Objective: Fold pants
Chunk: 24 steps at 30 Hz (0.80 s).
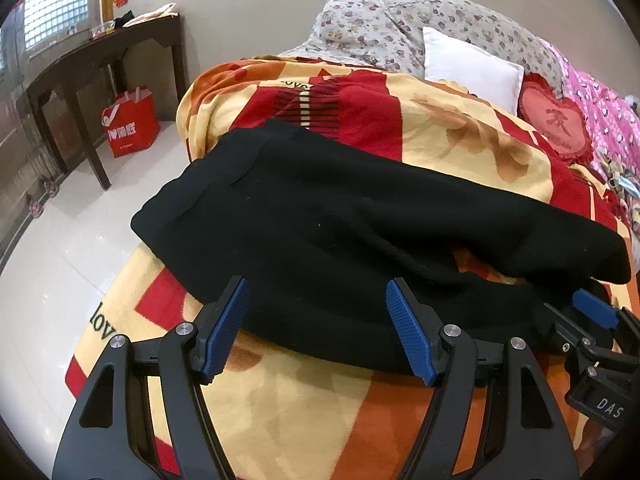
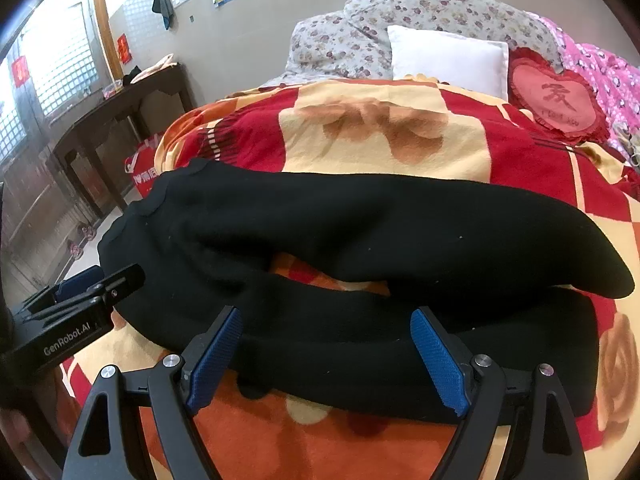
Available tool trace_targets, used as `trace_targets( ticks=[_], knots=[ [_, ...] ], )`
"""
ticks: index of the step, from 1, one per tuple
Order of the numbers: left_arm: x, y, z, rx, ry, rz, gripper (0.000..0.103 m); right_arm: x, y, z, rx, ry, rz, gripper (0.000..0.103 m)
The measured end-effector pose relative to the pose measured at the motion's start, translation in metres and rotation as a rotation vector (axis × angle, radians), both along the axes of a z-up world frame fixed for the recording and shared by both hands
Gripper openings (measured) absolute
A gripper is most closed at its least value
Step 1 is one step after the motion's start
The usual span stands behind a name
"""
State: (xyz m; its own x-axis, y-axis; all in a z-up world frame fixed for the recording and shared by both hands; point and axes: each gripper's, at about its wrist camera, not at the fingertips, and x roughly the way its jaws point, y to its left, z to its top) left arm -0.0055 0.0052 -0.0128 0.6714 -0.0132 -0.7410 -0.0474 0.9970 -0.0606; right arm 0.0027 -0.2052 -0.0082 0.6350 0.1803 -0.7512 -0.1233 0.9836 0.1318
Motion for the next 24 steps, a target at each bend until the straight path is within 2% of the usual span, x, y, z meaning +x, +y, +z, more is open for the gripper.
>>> trace_targets(
  ticks=[24],
  knots=[
    [0.001,0.016,-0.002,-0.005,0.011,0.033,0.071,0.002,0.008,-0.005,0.008,0.009,0.012,0.085]
  ],
)
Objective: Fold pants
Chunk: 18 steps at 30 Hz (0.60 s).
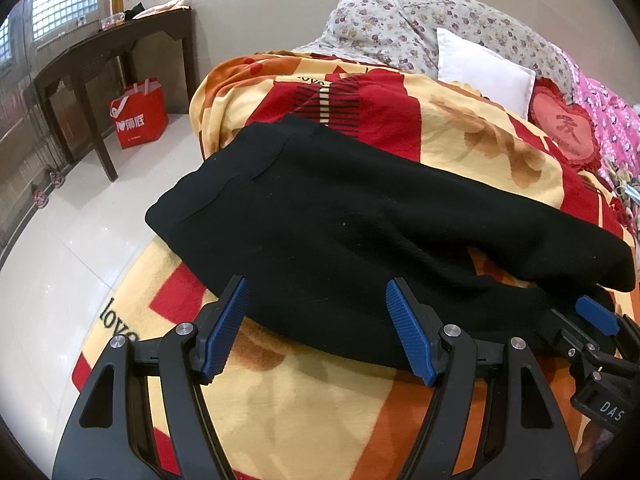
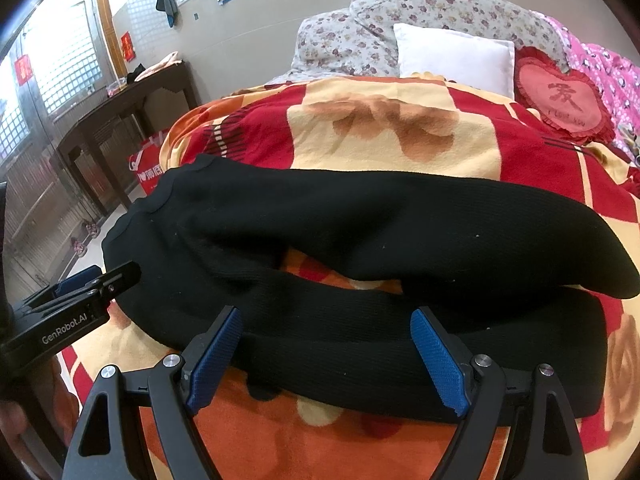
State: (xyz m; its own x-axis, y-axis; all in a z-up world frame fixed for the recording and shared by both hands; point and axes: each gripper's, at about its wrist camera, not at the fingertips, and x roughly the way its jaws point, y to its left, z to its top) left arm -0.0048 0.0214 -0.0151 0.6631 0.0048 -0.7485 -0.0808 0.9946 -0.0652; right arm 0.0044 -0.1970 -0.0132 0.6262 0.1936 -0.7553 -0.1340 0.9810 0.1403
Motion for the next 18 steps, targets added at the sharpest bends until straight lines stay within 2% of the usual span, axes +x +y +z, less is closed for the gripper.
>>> trace_targets(
  ticks=[5,8,11,14,16,18],
  knots=[
    [-0.001,0.007,0.002,-0.031,0.009,-0.001,0.071,-0.003,0.0,0.002,0.007,0.001,0.017,0.085],
    [-0.008,0.029,0.007,-0.03,-0.018,0.047,0.071,-0.008,-0.002,0.002,0.004,-0.001,0.041,0.085],
    [-0.006,0.056,0.0,-0.04,0.004,0.107,0.071,-0.012,-0.005,0.001,0.004,-0.011,0.043,0.085],
    [0.004,0.084,-0.012,-0.113,0.056,0.178,0.071,-0.016,0.001,-0.001,-0.003,-0.02,0.104,0.085],
    [0.011,0.098,-0.016,-0.193,0.07,0.214,0.071,-0.019,0.011,-0.003,-0.024,-0.025,0.183,0.085],
    [0.019,0.104,-0.019,-0.225,0.078,0.238,0.071,-0.023,0.021,-0.005,-0.059,-0.036,0.234,0.085]
  ],
)
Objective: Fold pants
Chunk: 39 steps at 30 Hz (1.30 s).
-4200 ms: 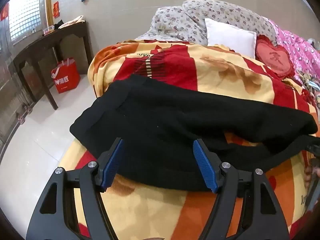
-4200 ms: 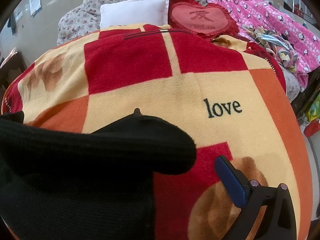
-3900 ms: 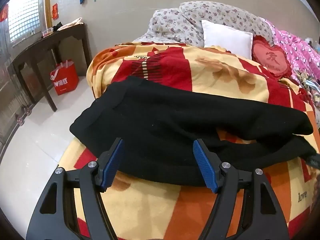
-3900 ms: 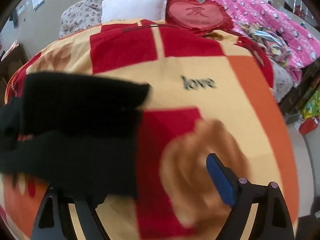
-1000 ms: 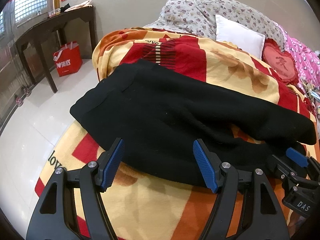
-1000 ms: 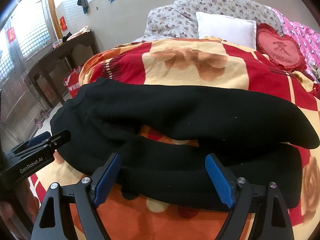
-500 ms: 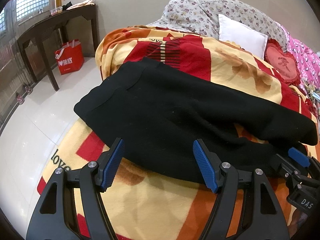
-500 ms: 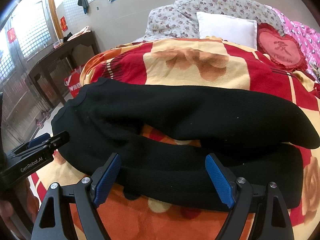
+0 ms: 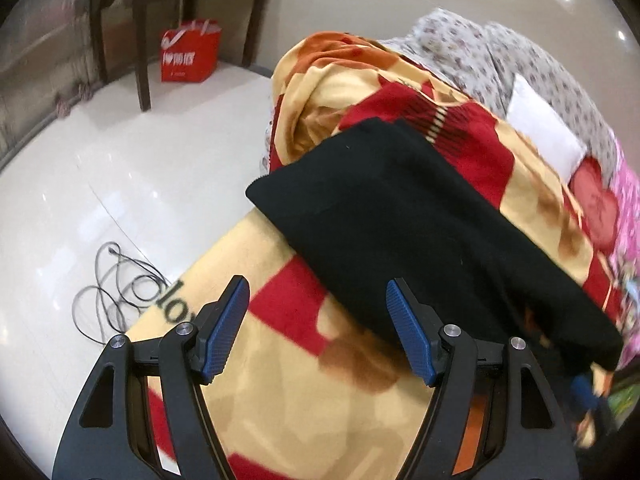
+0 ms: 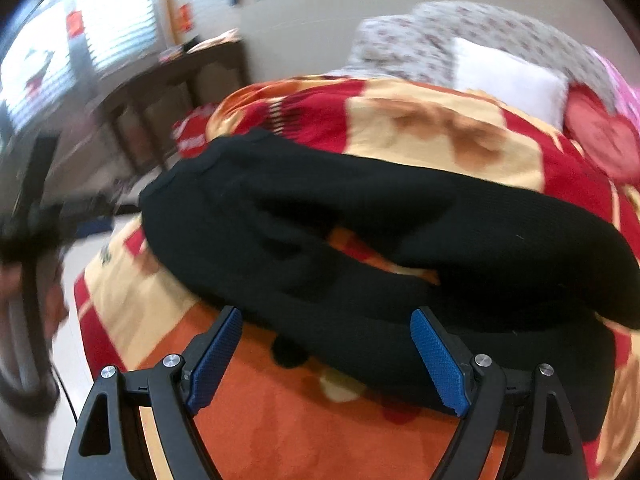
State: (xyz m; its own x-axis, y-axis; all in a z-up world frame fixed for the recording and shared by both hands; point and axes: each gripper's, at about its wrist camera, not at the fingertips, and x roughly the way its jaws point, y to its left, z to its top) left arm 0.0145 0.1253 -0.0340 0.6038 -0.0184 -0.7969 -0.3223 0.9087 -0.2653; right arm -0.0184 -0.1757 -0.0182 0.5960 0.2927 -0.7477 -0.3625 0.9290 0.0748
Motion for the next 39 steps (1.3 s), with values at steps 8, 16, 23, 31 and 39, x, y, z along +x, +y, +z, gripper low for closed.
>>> trace_targets(
  ticks=[8,16,23,31,39],
  knots=[
    [0.034,-0.012,-0.018,-0.053,0.072,-0.027,0.071,0.007,0.043,-0.019,-0.163,-0.053,0.186,0.084],
    [0.046,-0.03,-0.018,-0.046,0.045,-0.097,0.024,0.016,0.054,-0.028,-0.15,-0.089,0.268,0.01],
    [-0.008,-0.039,0.021,-0.019,-0.057,-0.173,0.015,-0.012,0.029,-0.01,0.027,-0.013,0.297,0.005],
    [-0.022,-0.029,-0.015,0.007,0.067,-0.152,0.016,-0.034,0.044,-0.031,-0.058,0.055,0.352,0.013],
    [-0.049,-0.022,0.033,0.141,-0.051,-0.122,0.024,-0.017,-0.025,0.013,0.005,0.01,0.215,0.035]
  ],
)
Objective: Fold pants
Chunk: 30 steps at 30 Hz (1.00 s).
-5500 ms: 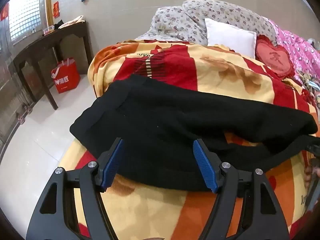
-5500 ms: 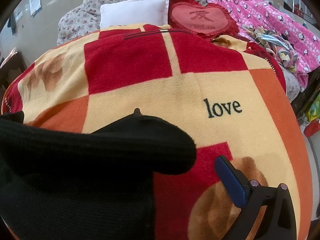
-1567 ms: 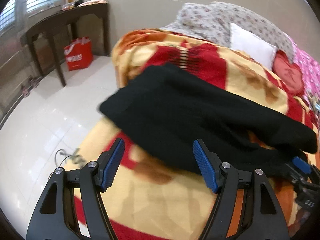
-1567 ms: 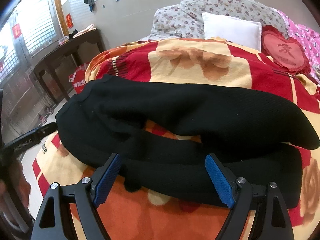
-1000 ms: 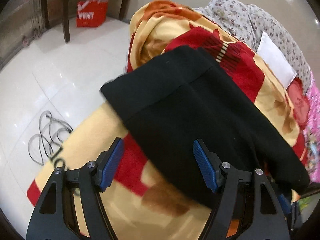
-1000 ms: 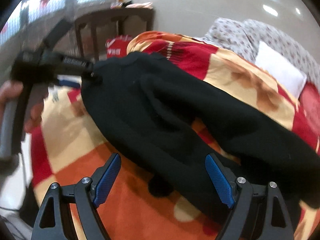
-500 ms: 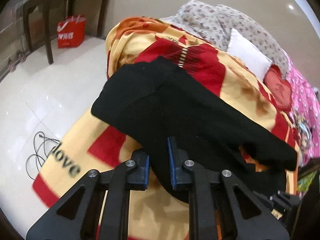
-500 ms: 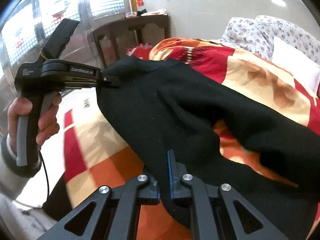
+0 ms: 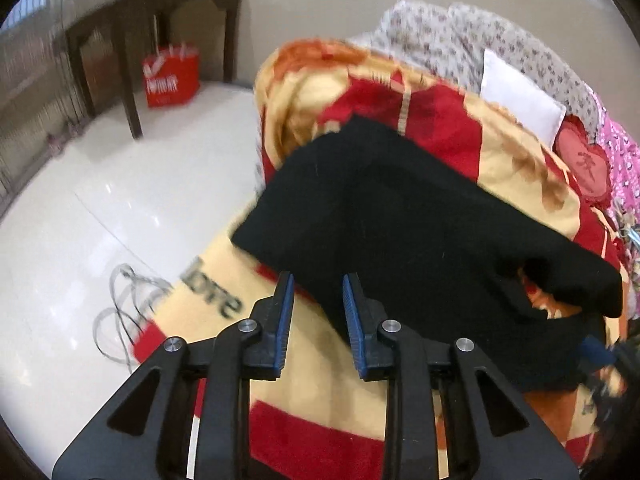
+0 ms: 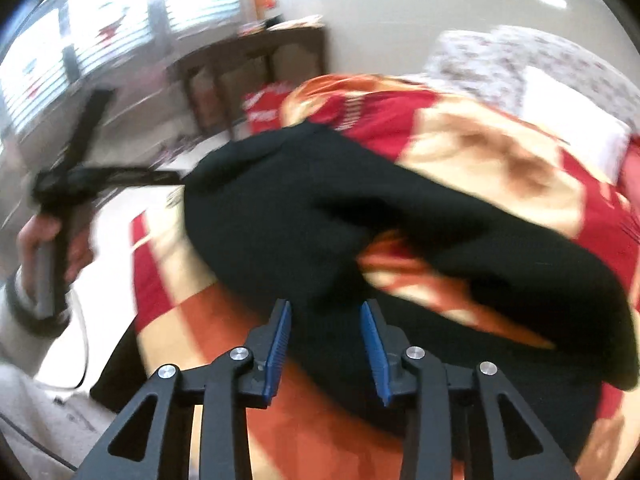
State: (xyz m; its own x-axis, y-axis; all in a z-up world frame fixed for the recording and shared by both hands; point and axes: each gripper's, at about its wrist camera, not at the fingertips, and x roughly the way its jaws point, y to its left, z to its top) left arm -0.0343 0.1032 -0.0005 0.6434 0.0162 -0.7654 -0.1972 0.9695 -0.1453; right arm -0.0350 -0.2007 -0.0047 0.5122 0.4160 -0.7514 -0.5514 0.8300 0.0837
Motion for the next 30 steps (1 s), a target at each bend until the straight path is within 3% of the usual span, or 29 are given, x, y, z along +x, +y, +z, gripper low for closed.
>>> trace_targets(
  ticks=[2,4,8,10,15,18,20,23,26,30],
  knots=[
    [0.0,-0.005,0.01,0.011,-0.026,-0.011,0.025,0.024,-0.024,-0.005,0.003,0.045,-0.124,0.035],
    [0.006,-0.012,0.014,0.01,-0.042,-0.037,0.035,0.051,-0.044,-0.018,0.048,0.132,-0.209,0.035],
    [0.03,-0.04,0.002,0.017,-0.007,-0.103,0.04,0.093,-0.065,-0.042,0.042,0.232,-0.325,0.035],
    [0.045,-0.059,-0.011,0.026,0.033,-0.146,0.04,0.108,-0.07,-0.04,0.058,0.215,-0.345,0.035],
    [0.071,-0.093,-0.037,0.057,0.099,-0.194,0.04,0.166,-0.061,-0.025,-0.075,0.091,-0.399,0.035],
    [0.079,-0.102,-0.047,0.082,0.117,-0.188,0.04,0.201,-0.063,-0.03,-0.076,0.123,-0.398,0.035],
    [0.08,-0.105,-0.048,0.09,0.112,-0.188,0.04,0.195,-0.067,-0.023,-0.055,0.152,-0.377,0.035],
    [0.079,-0.103,-0.049,0.078,0.107,-0.19,0.04,0.156,-0.093,0.0,-0.026,0.115,-0.348,0.036],
    [0.079,-0.103,-0.049,0.072,0.104,-0.187,0.041,0.104,-0.133,0.01,-0.071,0.088,-0.441,0.047],
    [0.076,-0.103,-0.048,0.066,0.101,-0.175,0.041,0.056,-0.18,-0.01,-0.117,0.135,-0.578,0.049]
  ],
)
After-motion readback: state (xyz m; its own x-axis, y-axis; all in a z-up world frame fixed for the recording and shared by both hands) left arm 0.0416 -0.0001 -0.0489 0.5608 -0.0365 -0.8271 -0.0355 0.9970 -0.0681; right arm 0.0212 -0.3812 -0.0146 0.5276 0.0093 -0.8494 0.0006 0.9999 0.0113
